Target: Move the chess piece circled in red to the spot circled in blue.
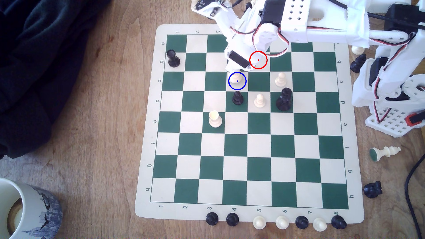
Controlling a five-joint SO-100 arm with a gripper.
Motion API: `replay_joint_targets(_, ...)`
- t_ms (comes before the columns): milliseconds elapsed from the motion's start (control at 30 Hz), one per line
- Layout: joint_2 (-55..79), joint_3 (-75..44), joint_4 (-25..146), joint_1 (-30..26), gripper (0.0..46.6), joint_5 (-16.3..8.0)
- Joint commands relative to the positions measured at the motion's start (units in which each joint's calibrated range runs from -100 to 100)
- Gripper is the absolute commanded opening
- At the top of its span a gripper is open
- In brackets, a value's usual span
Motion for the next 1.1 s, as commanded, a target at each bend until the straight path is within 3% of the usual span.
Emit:
replay_joint_targets(0, -0.29, 0.47, -2.27, -0.49, 0.3, 0.05)
replay_joint_targets(367, 0.56, 1.92, -2.85, -0.33, 0.4, 0.24)
replay_joint_targets(567, -0.29, 2.01, -2.77, -0.02, 15.1, -0.15)
replay_joint_targets(600, -0.54, 2.11, -2.77, -0.02, 15.7, -0.15)
replay_joint_targets(800, -3.85, 4.1, -2.85, -0.02, 16.3, 0.2)
replay_joint_targets(1067, -20.66, 15.52, -2.85, 2.79, 16.9, 1.03)
